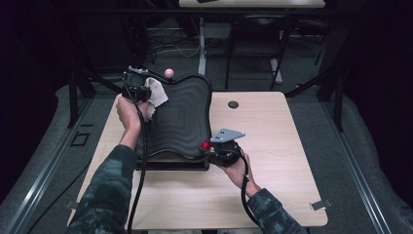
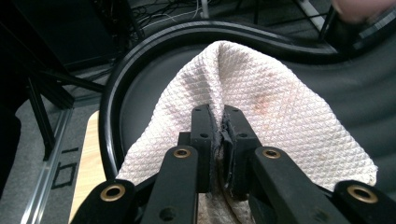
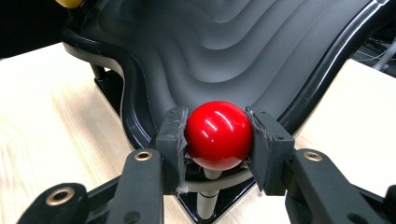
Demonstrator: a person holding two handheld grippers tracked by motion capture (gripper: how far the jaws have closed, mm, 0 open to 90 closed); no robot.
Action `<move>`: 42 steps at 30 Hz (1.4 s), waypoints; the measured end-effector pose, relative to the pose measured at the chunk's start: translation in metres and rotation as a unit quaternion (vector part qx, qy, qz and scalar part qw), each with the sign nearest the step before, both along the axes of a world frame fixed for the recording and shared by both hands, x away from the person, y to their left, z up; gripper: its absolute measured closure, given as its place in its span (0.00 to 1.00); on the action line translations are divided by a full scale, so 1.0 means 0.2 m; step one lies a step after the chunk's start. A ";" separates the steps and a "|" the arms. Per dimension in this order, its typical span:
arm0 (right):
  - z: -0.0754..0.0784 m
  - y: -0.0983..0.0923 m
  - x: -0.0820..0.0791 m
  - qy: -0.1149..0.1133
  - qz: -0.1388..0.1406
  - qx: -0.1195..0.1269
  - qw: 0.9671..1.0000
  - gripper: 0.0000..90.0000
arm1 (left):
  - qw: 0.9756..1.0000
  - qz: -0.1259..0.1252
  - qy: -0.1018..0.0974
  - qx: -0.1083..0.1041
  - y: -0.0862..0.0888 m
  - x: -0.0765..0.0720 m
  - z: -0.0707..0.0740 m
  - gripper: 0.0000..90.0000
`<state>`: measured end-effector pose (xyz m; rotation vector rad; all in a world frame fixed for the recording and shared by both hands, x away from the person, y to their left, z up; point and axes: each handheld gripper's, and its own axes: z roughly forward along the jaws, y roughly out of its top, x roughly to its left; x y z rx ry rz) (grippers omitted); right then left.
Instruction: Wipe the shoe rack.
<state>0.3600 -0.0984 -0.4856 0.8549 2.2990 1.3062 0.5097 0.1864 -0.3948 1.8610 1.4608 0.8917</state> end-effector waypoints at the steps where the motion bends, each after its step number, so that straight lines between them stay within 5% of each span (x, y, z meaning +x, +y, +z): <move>1: 0.00 0.00 0.00 0.000 0.000 -0.001 1.000 0.67 | 1.000 0.002 0.000 0.006 0.00 0.01 0.00 0.93; 9: 0.00 0.00 0.00 0.000 0.001 0.001 1.000 0.67 | 1.000 0.013 -0.002 0.015 0.01 0.06 0.03 0.93; 21: 0.00 0.00 0.00 0.000 0.001 0.001 1.000 0.67 | 1.000 0.025 0.004 -0.007 0.06 0.07 0.04 0.93; 28: 0.00 0.00 0.00 -0.001 0.000 -0.001 1.000 0.67 | 1.000 0.023 0.007 -0.020 0.10 0.03 0.01 0.93; 42: 0.00 0.00 0.00 -0.002 -0.001 -0.003 1.000 0.67 | 1.000 0.019 0.004 0.009 0.11 -0.11 -0.07 0.93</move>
